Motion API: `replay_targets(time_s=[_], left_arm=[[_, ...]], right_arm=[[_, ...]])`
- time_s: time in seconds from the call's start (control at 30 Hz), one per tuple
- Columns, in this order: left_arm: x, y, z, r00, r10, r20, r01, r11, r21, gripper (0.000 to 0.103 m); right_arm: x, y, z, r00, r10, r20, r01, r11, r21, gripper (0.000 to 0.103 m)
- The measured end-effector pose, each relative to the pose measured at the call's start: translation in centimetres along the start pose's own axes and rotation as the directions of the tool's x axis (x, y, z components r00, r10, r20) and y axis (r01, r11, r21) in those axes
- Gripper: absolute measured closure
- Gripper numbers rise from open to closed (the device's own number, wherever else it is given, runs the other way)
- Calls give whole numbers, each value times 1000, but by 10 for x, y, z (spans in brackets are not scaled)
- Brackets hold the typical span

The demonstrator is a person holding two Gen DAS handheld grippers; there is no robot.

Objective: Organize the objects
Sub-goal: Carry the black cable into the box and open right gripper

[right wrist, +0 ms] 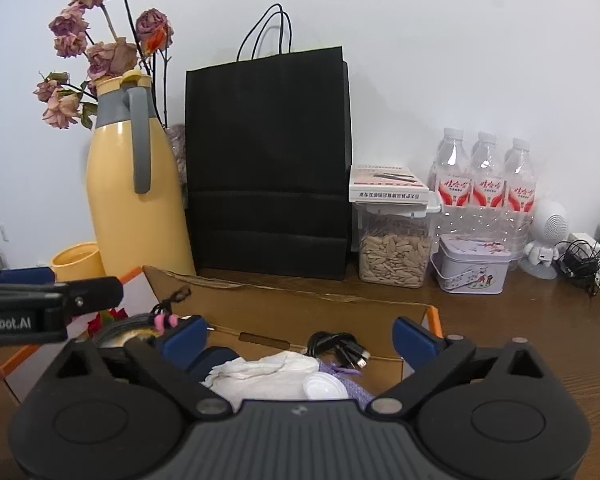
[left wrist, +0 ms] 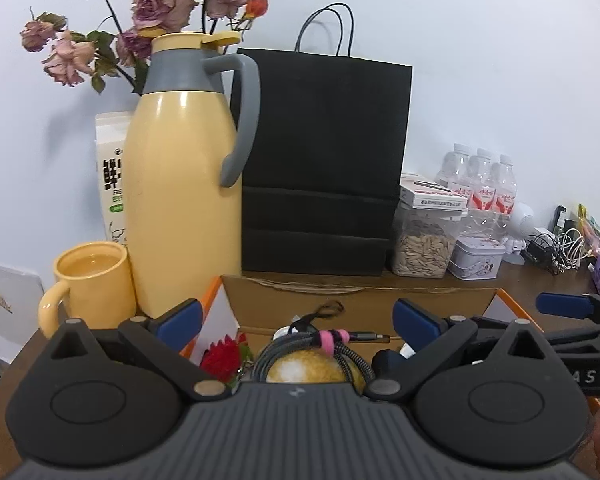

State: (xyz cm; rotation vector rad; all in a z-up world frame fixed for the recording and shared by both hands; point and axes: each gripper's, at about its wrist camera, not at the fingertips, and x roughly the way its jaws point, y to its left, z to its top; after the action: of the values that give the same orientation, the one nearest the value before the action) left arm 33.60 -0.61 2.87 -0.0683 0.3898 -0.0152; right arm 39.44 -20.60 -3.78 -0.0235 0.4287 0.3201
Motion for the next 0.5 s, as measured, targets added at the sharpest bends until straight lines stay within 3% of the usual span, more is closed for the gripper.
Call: replay_targets(time_s=[0.5], left_arm=[[-58, 0, -14, 1000, -18, 12, 18, 1000, 3, 0]], right_arm=[[-55, 10, -18, 1000, 17, 2, -17, 999, -49, 1]])
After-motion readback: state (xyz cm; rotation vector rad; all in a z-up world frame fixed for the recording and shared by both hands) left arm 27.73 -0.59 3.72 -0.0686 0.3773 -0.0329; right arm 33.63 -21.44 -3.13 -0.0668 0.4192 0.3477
